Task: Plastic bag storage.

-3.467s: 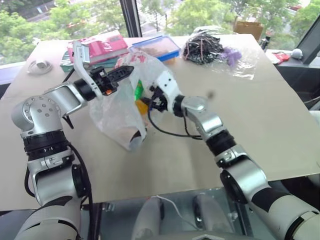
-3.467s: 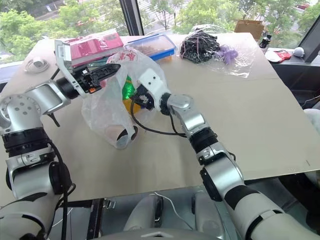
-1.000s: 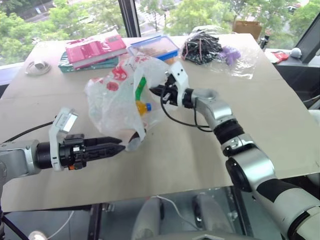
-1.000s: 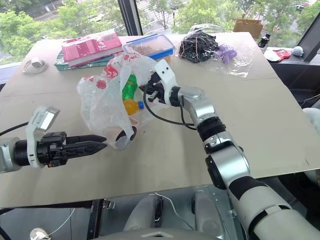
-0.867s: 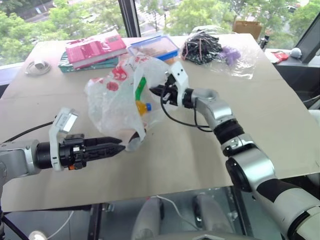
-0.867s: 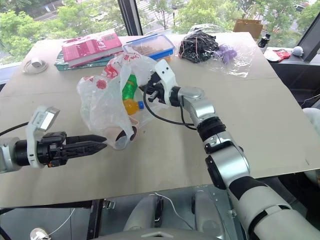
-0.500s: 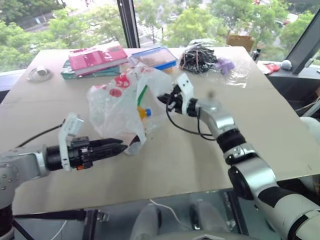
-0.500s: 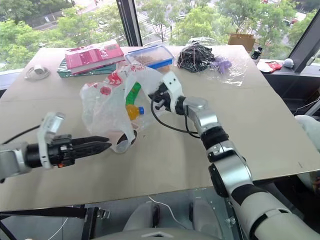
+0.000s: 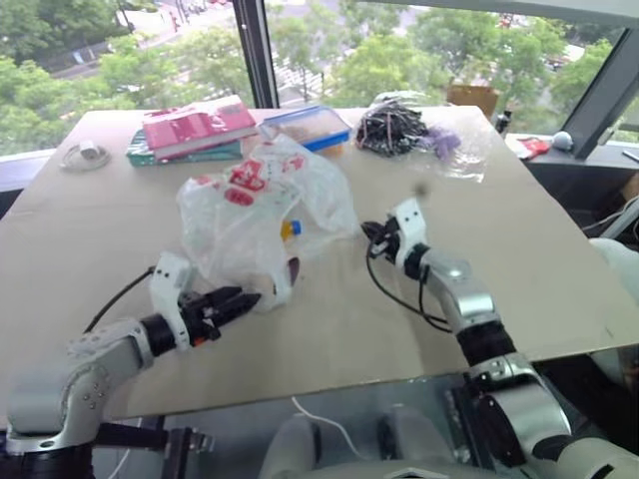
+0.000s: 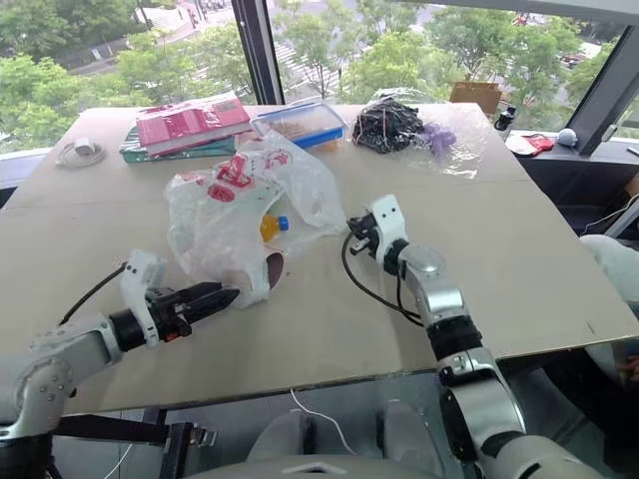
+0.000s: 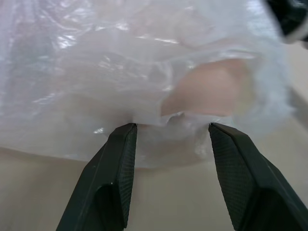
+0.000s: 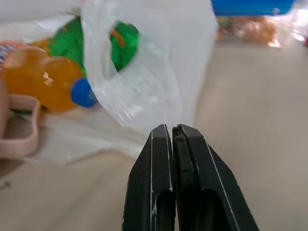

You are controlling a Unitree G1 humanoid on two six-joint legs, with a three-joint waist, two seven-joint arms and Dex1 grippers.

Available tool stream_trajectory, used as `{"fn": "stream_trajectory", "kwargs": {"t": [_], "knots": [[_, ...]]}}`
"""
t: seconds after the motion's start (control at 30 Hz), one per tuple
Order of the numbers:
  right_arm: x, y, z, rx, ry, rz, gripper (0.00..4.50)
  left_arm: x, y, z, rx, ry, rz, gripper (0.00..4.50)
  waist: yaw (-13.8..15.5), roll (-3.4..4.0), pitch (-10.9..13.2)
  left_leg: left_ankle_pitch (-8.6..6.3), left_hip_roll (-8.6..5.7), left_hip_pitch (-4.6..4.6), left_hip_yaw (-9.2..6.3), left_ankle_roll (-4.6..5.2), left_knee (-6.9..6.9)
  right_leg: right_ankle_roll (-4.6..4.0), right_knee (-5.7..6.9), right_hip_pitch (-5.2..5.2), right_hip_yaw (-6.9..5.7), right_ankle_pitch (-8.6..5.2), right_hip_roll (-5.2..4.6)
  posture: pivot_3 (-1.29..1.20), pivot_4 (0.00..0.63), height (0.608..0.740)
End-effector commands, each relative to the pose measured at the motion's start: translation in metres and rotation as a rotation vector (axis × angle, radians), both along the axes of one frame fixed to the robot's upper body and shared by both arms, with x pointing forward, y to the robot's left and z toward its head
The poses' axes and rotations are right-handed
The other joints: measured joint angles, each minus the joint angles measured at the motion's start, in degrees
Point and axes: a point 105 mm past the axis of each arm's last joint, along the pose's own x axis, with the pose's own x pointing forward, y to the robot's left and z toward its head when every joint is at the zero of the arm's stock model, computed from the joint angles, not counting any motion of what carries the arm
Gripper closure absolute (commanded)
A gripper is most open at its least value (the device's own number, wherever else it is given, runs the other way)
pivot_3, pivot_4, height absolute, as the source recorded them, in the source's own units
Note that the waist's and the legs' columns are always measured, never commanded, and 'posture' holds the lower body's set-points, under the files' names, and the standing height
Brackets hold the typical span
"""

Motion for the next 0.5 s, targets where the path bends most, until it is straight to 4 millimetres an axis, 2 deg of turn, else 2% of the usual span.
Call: {"fn": "stream_trajectory", "kwargs": {"t": [0.03,0.2,0.33,0.43,0.5], "knots": [[-0.024,0.093,0.140,0.167,-0.194,0.406,4.33,0.019,-0.078,0.060,-0.129,-0.347,-0.165,2.04,0.0,0.03,-0.1,0.00,0.00,0.05,-0.02,0.00,0.01,0.00,0.00,0.06,-0.01,0.00,0.00,0.00,0.000,0.740],[-0.027,0.091,0.134,0.177,-0.186,0.397,4.33,0.016,-0.083,0.060,-0.137,-0.365,-0.176,2.04,0.2,0.16,-0.5,0.00,0.00,0.17,-0.01,0.01,0.03,0.00,-0.01,0.20,0.00,0.00,0.02,0.00,0.000,0.740],[-0.029,0.092,0.137,0.182,-0.198,0.399,4.33,0.006,-0.093,0.063,-0.195,-0.354,-0.247,2.04,0.3,0.18,-0.5,-0.05,0.02,0.85,0.04,0.06,0.00,0.00,-0.08,0.91,0.02,-0.04,0.04,0.00,0.000,0.740],[-0.033,0.092,0.138,0.171,-0.206,0.420,4.33,0.003,-0.093,0.063,-0.199,-0.354,-0.254,2.04,0.3,0.17,-0.8,-0.04,0.02,0.95,0.07,0.07,0.02,0.00,-0.08,0.97,0.05,-0.05,0.04,0.00,0.000,0.740],[-0.035,0.091,0.138,0.166,-0.215,0.421,4.50,0.004,-0.091,0.062,-0.193,-0.363,-0.228,1.49,0.5,0.17,-0.9,-0.04,0.03,0.99,0.08,0.07,0.03,-0.01,-0.07,1.00,0.06,-0.06,0.04,0.00,0.000,0.740]]}}
